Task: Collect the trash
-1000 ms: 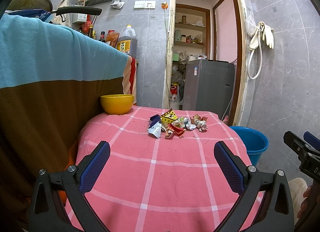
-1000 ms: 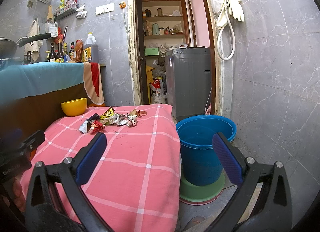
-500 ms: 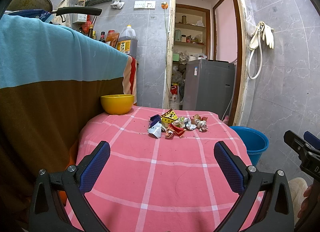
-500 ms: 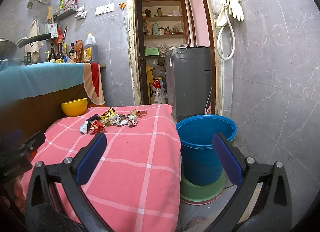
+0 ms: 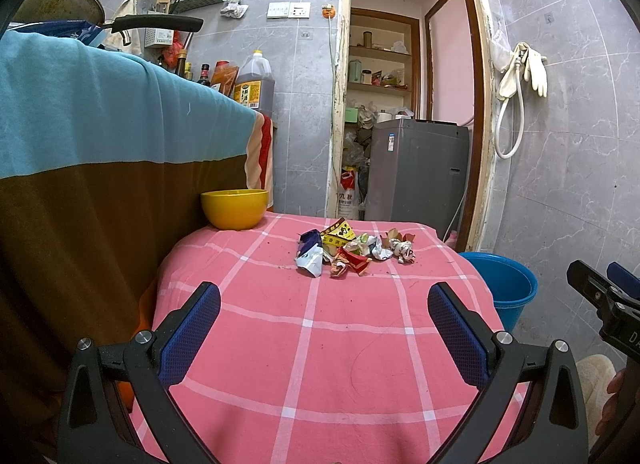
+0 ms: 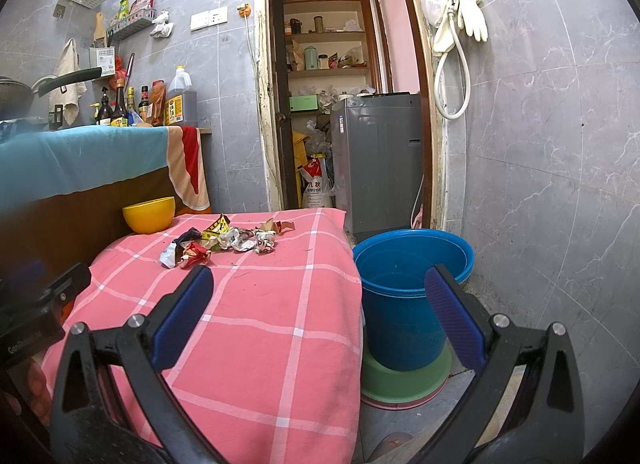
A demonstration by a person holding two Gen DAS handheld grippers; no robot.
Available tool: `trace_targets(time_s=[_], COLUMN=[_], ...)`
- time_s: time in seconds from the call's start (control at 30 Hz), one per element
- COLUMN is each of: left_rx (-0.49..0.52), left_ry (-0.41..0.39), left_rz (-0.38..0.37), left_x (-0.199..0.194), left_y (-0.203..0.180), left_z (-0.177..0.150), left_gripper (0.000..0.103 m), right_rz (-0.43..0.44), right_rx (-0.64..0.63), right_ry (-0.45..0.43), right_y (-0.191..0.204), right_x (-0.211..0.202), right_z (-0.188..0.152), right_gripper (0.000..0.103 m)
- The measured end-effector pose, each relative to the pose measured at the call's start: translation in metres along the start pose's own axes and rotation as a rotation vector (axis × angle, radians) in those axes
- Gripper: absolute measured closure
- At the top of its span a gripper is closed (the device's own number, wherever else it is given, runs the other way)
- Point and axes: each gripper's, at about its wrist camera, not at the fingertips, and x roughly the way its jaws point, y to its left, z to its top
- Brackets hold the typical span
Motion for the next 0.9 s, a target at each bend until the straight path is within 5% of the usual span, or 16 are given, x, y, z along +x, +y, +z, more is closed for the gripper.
trace_targets(time_s=[0.9], left_rx=[-0.002], left_ry=[-0.002], left_rz=[0.017], left_x=[0.012], left_y=[0.009], left_z=[0.016], left_gripper=[0.001], right_rz=[0.020], right_rx=[-0.008], right_ry=[-0.019], right_y=[0.008], right_x=[0.021], right_z=[0.011], right_gripper=[0.000])
